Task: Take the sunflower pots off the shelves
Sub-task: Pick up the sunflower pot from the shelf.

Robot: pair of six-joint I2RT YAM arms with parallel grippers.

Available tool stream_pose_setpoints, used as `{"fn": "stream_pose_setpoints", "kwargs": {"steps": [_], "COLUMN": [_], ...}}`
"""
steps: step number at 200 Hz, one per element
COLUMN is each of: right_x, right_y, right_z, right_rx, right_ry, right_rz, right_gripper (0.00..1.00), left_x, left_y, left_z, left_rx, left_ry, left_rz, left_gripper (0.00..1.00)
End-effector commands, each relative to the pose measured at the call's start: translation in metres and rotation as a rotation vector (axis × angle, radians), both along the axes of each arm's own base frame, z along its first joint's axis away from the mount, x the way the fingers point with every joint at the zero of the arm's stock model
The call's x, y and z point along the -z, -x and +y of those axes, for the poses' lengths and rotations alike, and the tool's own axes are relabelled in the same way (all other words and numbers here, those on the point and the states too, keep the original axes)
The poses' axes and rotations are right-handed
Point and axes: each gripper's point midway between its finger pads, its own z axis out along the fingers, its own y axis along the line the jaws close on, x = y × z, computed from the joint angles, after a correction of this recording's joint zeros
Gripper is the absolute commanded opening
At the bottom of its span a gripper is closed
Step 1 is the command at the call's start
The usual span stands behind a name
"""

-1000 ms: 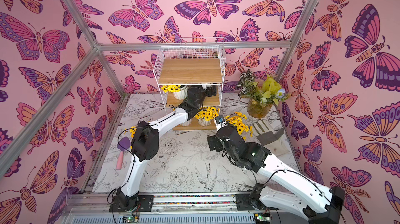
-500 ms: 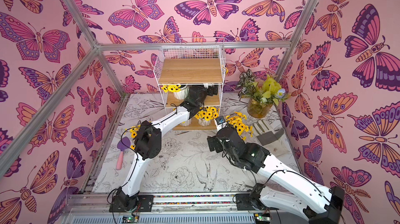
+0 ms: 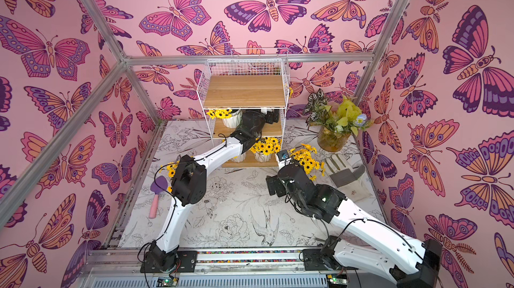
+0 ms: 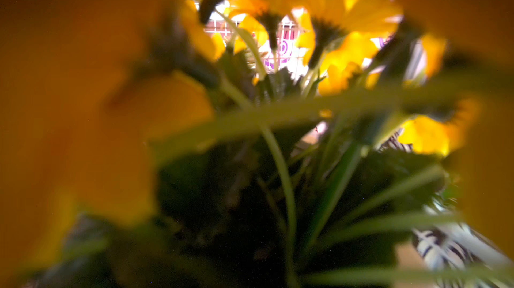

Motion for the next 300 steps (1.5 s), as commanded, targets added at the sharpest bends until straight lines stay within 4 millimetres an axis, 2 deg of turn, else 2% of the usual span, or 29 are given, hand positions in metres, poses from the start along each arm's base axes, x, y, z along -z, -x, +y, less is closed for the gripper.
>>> {"fn": "stream_pose_setpoints", "kwargs": {"steps": [1,66,123,179,196,221,251,300], "right_x": [-0.006,-0.013,-0.023,-0.025,-0.023,-0.018,-0.018,-0.016], "right_y": [-0.004,-0.012,-0.021,-0.023,-0.024,-0.027,-0.029,-0.033], "right_z": [-0.003,-0.009,-0.016,-0.020,-0.021,-0.019,-0.018,-0.017], "right_rx": [0.030,0.058,0.094,0.108,0.113,0.114,0.112,0.109], "right_ry": [-0.021,-0.024,-0.029,-0.032,-0.024,-0.026,-0.028,-0.018], "right_rz": [-0.013,-0.020,-0.045,-0.060,-0.058,-0.049,-0.049,-0.043], "right_gripper": [0.99,0.99,0.99,0.99,0.99,0.99,0.99,0.99], "left_x": [0.097,0.085,0.087,0.096,0.099,0.103,0.109,0.139], "left_y": [0.016,0.054,0.098,0.126,0.128,0.127,0.131,0.133], "left_z": [-0.009,0.005,0.017,0.024,0.023,0.019,0.014,0.018], "left_rx": [0.077,0.137,0.191,0.222,0.229,0.241,0.280,0.295], "left_ry": [-0.162,-0.086,-0.064,-0.067,-0.079,-0.074,-0.111,-0.293], "left_rz": [0.192,0.230,0.261,0.287,0.288,0.303,0.304,0.292], "left_gripper": [0.58,0.54,0.52,0.54,0.56,0.69,0.63,0.58]}}
